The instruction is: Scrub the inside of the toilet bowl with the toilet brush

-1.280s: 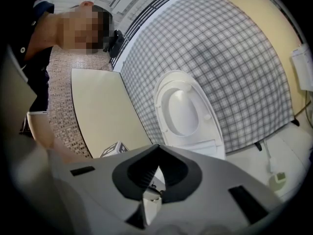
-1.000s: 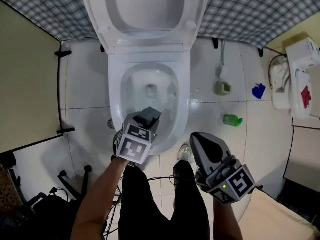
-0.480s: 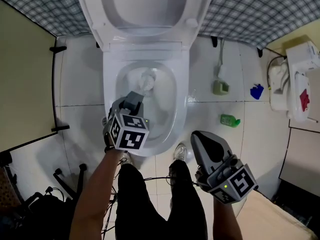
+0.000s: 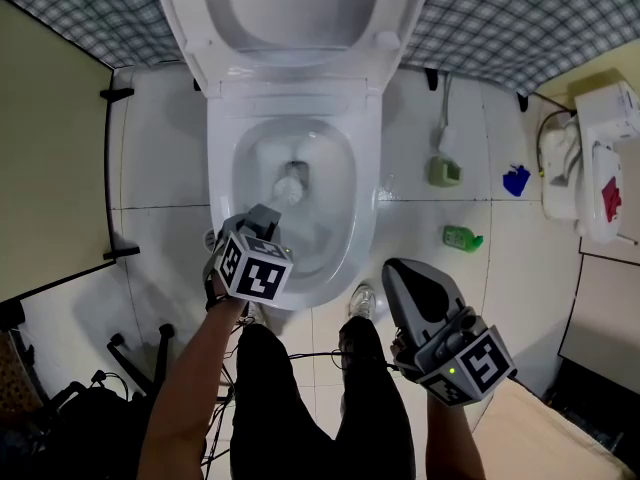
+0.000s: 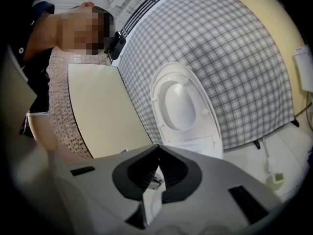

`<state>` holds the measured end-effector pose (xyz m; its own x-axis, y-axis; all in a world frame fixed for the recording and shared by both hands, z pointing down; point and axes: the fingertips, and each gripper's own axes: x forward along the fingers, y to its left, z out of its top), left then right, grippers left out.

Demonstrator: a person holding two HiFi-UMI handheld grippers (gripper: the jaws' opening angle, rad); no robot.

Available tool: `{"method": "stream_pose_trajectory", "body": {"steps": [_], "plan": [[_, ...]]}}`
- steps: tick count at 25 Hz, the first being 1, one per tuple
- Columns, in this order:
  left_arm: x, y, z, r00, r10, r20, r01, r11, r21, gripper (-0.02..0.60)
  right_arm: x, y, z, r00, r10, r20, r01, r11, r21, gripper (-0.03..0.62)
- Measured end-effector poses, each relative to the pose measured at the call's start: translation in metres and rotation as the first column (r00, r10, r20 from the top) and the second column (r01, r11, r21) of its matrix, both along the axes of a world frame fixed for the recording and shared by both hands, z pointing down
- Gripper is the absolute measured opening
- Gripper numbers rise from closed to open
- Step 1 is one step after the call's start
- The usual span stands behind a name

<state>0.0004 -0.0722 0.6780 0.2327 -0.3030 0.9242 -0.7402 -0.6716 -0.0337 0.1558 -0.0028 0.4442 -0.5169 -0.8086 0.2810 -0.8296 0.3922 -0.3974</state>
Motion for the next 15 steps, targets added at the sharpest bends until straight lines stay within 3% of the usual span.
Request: {"method": "stream_pose_trajectory", "body": {"steps": [3, 8, 15], "plan": [[0.007, 0.014, 0.008, 0.999, 0.027, -0.017, -0.028, 0.997, -0.072, 0.164, -0.001, 0.002, 0.000, 1.000, -0.001, 0.003, 0.001, 1.000, 0.000, 0.000], [0.020, 0.007, 0.016, 0.998, -0.009, -0.059, 0.004, 0.996, -0.086, 0.164, 0.000, 0.004, 0.005, 1.000, 0.006, 0.011, -0.006, 1.000, -0.006, 0.000], [0.039, -0.030, 0.004, 0.995, -0.030, -0.095, 0.034, 0.999, 0.034, 0.166, 0.015, 0.009, 0.010, 1.000, 0.028, 0.004, -0.028, 0.999, -0.016, 0.000]]}}
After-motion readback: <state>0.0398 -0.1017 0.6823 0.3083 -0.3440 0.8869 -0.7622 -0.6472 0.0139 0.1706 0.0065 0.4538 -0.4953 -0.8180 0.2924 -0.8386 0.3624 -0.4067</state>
